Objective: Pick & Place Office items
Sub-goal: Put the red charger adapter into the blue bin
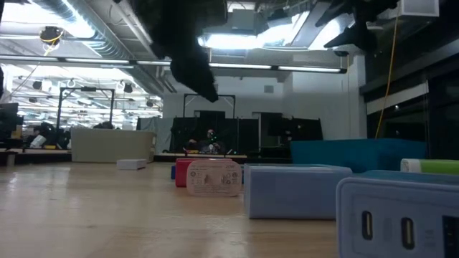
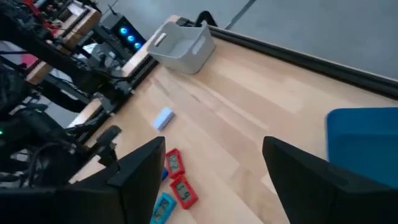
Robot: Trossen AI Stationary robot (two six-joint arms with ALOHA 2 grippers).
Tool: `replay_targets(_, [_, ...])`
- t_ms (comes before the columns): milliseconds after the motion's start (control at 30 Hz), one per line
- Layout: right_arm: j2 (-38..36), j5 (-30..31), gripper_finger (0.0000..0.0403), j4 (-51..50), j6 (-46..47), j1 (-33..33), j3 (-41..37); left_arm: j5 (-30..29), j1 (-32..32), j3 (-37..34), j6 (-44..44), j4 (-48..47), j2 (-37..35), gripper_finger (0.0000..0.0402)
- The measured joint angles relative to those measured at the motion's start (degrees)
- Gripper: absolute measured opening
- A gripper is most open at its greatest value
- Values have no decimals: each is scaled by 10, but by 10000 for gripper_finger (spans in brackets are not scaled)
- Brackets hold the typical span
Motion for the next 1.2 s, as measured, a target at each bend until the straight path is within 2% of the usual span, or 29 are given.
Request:
replay_targets(133, [0, 26, 277, 0, 8, 25, 0, 6, -18, 0, 41, -15, 0, 286])
replay_targets(333, [0, 50, 277, 4, 23, 50, 0, -5, -20, 0, 13, -45, 25, 286])
replay_targets(533, [0, 68, 277, 18, 36, 68, 0, 22, -21, 3, -48, -13, 82, 286])
replay_targets(933, [0, 68, 277, 19, 19, 72, 0, 20, -52, 41, -108, -9, 138, 286])
replay_targets(1200, [0, 62, 277, 19, 6, 72, 0, -7, -58, 42, -123, -10, 142, 282])
